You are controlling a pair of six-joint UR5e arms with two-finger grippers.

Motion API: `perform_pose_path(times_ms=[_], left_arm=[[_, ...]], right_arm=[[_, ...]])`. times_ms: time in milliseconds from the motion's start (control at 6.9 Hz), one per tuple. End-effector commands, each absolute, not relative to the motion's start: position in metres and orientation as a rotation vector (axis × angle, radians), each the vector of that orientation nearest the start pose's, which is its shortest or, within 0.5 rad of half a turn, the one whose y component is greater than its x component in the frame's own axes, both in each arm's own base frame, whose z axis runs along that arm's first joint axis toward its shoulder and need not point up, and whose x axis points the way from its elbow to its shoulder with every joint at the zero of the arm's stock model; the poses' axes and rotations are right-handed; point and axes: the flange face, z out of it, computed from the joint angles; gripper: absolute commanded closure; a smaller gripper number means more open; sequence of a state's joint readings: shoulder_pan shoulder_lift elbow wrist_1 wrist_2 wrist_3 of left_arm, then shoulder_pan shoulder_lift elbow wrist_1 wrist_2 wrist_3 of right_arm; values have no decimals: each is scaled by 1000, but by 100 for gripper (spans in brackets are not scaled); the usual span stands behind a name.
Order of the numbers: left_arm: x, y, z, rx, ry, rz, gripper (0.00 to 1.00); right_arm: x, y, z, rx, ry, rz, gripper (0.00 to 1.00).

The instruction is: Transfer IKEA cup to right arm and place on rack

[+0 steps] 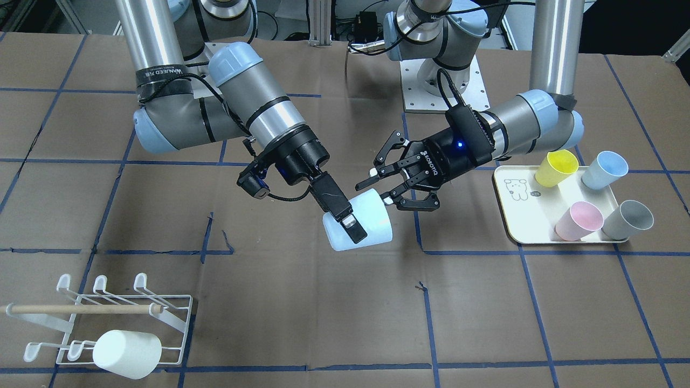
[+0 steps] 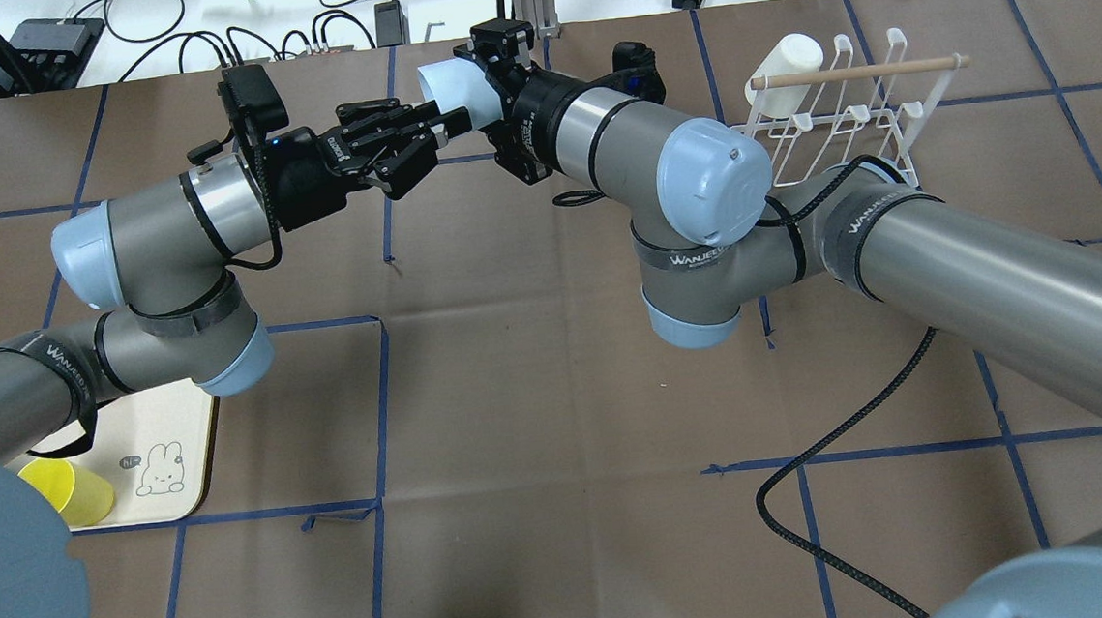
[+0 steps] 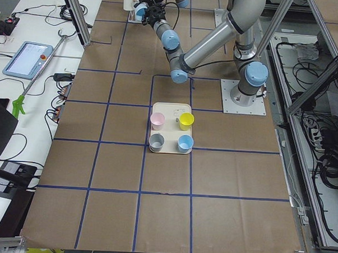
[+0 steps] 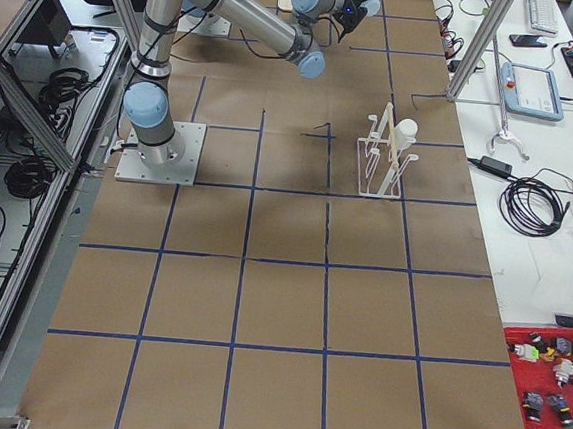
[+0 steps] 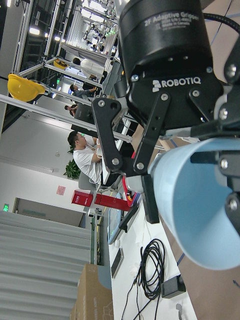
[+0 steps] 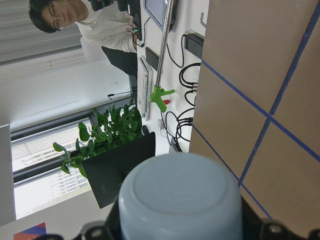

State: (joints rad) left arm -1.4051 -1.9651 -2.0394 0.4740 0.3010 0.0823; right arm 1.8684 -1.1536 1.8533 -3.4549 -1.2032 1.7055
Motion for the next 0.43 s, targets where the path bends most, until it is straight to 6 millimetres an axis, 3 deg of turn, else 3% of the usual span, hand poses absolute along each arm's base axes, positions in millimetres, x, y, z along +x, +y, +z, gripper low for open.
perform_pose_path(times_ms=[0, 145, 290], left_arm=[[-145, -519, 339, -739, -1700, 1255, 19], [-144, -519, 339, -733, -1706, 1258, 6], [-135, -520, 343, -728, -1711, 1277, 3]], right_arm=[[336, -520, 356, 1068, 1633, -400, 42], [336, -520, 356, 1066, 1632, -400, 42], [336, -520, 356, 1067, 1633, -399, 42]])
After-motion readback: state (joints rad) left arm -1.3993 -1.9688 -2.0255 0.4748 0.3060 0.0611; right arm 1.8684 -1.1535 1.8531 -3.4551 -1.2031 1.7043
